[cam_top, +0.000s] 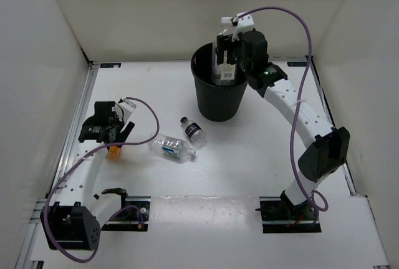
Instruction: Put the plastic bottles in the bin
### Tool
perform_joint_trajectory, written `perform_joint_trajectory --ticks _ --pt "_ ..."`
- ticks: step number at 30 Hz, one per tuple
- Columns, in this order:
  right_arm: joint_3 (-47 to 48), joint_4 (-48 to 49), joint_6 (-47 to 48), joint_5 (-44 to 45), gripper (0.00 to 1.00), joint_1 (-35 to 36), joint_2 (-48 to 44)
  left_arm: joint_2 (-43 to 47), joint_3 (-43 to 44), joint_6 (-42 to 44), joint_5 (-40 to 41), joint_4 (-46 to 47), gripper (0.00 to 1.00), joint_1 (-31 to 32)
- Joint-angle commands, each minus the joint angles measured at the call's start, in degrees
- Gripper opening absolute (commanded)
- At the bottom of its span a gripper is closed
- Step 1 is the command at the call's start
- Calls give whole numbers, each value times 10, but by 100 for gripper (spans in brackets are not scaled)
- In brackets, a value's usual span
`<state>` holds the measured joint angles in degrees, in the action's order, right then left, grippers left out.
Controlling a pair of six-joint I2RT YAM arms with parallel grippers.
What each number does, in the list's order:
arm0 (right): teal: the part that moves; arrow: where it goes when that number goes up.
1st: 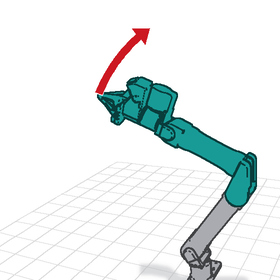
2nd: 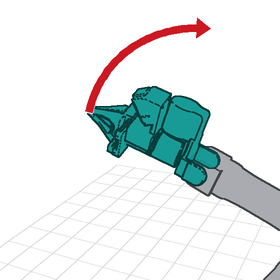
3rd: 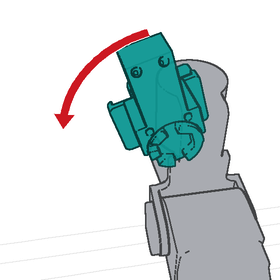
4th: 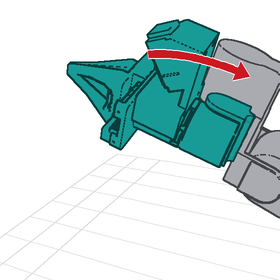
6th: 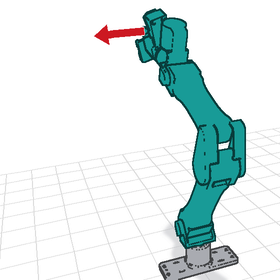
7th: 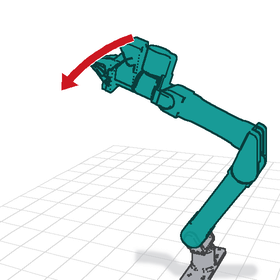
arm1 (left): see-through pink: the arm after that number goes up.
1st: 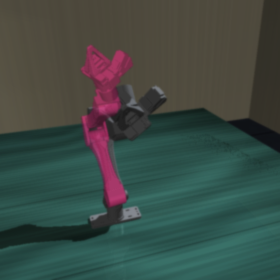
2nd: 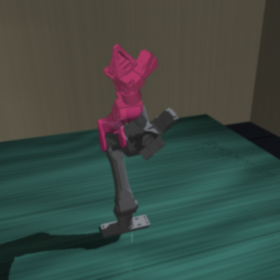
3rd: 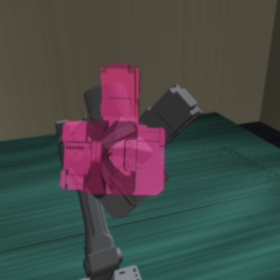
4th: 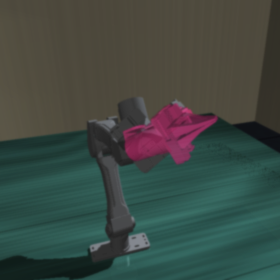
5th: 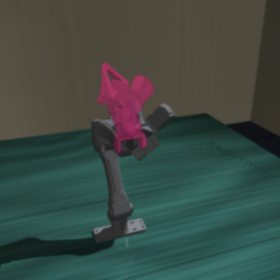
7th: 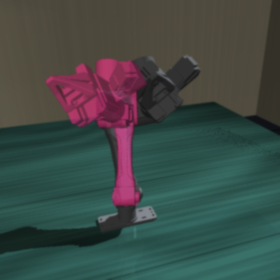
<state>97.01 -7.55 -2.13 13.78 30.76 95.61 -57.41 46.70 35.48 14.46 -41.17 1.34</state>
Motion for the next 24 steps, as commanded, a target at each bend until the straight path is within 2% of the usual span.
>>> perform_joint_trajectory --ticks 1,2,4,5,7,14,19,24 --pt "-30 20 10 -9 34 19 -25 -29 38 -79 -58 -80 100 -13" --pt "-48 20 10 -9 55 28 -25 -35 44 -88 -58 -86 100 -13" --pt "-60 12 10 -9 74 35 -25 -52 44 -108 -58 -86 100 -18" --pt "-60 5 3 -1 89 40 -25 -59 44 -108 -58 -92 100 -18" --pt "-52 -9 -5 15 99 47 -25 -73 38 -119 -48 -92 100 -18" --pt "-6 -22 -3 40 99 47 -43 -168 32 -114 -16 -95 100 -28" --pt "38 -48 5 58 99 52 -55 -241 37 -114 16 -81 100 -74" --pt "17 -48 11 36 99 75 -105 -292 48 -122 -4 -73 100 -87"
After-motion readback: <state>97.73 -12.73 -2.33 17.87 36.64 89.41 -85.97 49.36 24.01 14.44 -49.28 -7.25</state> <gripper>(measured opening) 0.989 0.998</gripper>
